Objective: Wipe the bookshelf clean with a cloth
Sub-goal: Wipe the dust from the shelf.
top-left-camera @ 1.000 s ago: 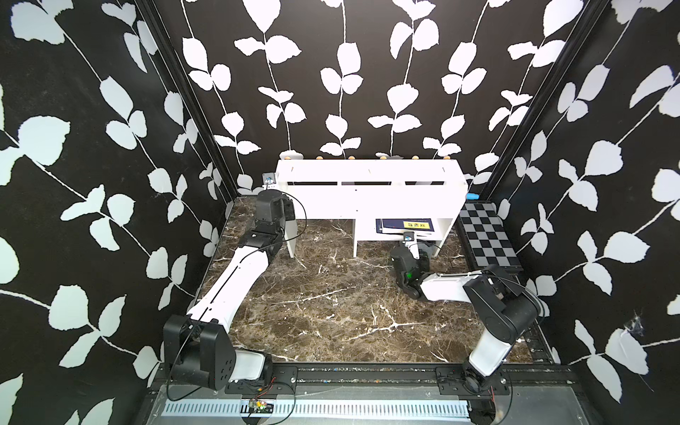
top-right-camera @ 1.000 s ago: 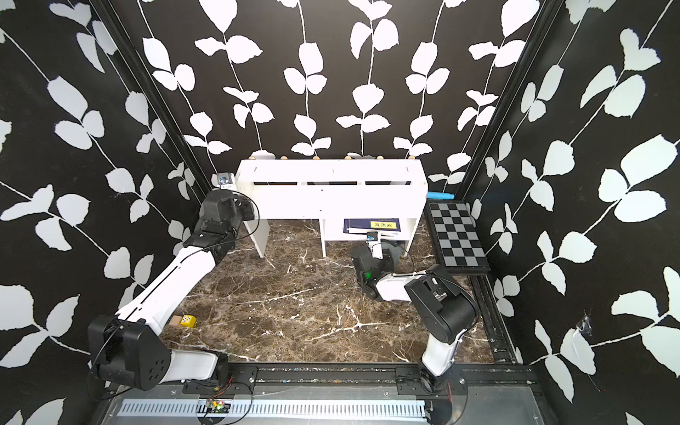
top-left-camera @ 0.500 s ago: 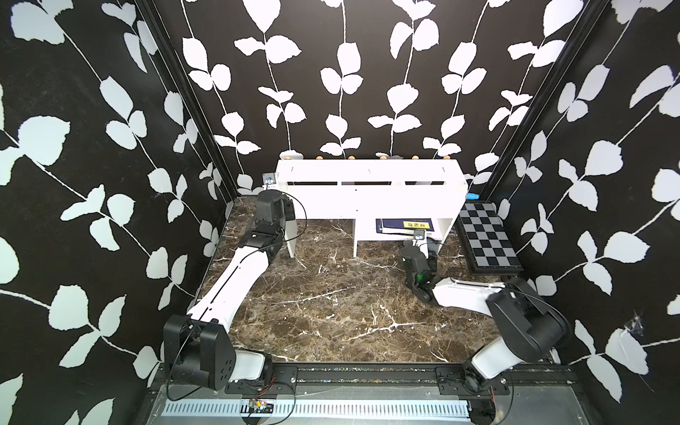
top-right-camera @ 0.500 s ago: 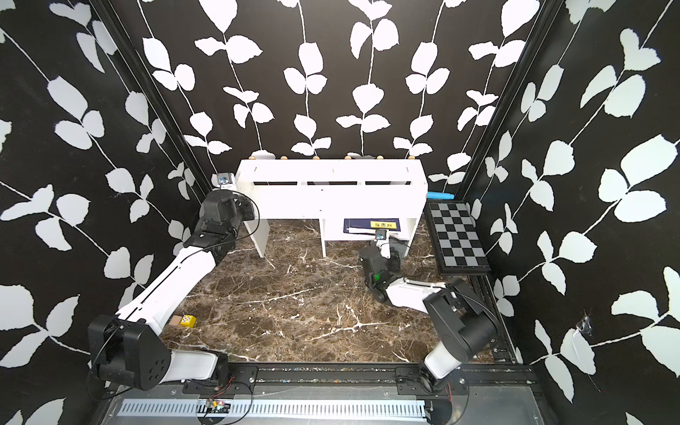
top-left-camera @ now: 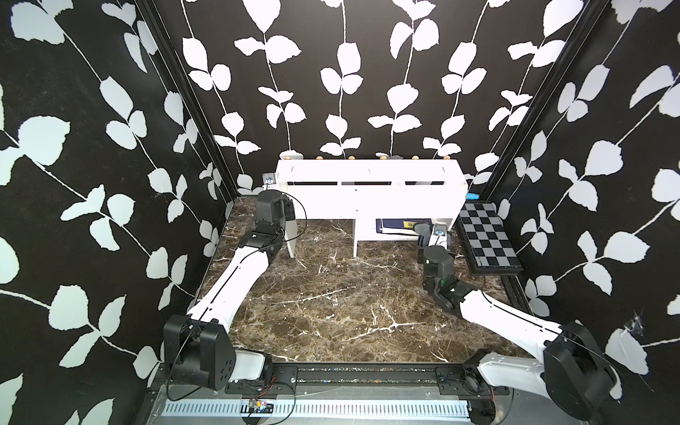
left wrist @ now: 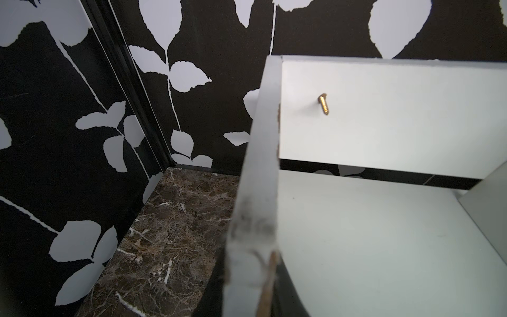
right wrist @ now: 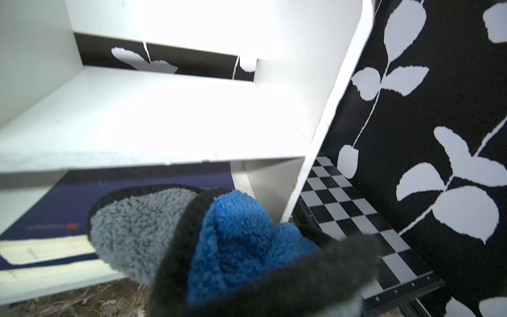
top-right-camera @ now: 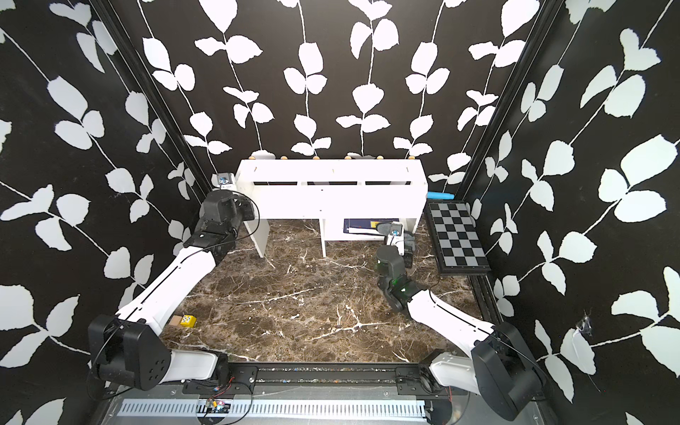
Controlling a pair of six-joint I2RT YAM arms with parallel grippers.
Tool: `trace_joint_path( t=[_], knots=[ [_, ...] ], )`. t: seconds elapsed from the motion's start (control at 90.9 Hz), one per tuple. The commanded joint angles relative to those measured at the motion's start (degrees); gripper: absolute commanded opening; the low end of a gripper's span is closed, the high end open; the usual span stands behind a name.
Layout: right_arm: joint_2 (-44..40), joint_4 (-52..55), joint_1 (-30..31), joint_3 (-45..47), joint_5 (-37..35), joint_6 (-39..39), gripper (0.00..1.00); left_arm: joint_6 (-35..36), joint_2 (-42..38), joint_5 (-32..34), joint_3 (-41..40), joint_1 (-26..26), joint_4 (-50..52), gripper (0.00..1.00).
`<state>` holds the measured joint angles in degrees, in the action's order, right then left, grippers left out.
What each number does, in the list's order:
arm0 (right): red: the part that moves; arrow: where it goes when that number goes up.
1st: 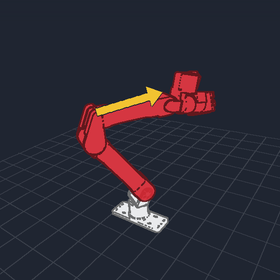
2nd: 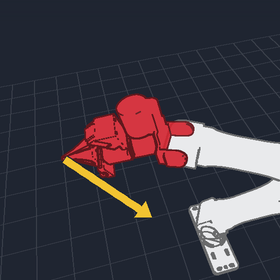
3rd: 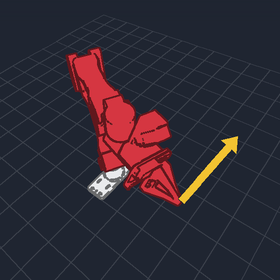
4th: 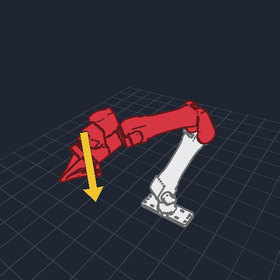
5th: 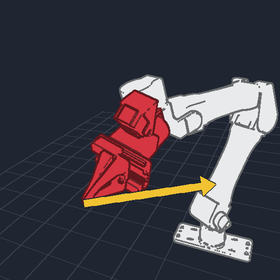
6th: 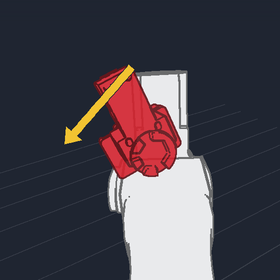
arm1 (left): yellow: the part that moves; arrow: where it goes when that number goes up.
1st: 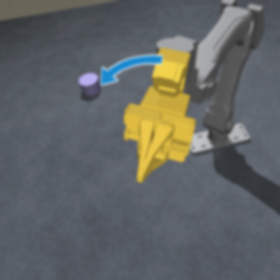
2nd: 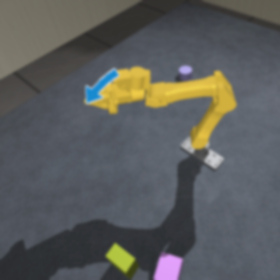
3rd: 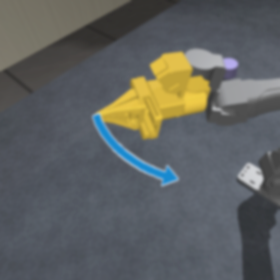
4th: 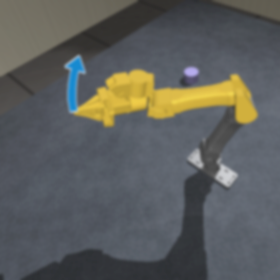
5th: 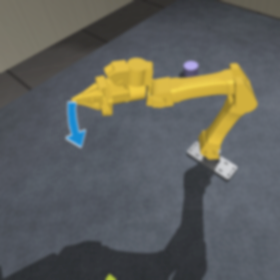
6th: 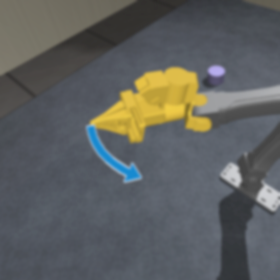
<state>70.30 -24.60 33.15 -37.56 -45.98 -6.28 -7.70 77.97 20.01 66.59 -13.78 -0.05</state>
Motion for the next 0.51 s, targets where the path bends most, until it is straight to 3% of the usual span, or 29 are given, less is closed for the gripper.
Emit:
trace_joint_path(
  t=[0.0,0.165,0.297,0.495],
  knots=[
    [2.5,-4.3,-3.2,-2.2,6.8,4.8,0.00,-1.2,1.0,5.9,-1.5,0.2,1.6,0.00],
    [5.7,-2.8,-7.4,-5.5,6.8,4.4,0.00,-1.0,0.7,6.1,-1.7,0.1,1.4,0.00],
    [5.1,0.5,-9.9,-2.9,3.5,-1.1,0.00,-0.9,0.7,6.2,-1.6,0.1,1.5,0.00],
    [3.8,2.8,-11.1,1.2,5.8,-6.0,0.00,-0.9,1.0,6.0,-1.6,0.1,1.4,0.00]
  ],
)
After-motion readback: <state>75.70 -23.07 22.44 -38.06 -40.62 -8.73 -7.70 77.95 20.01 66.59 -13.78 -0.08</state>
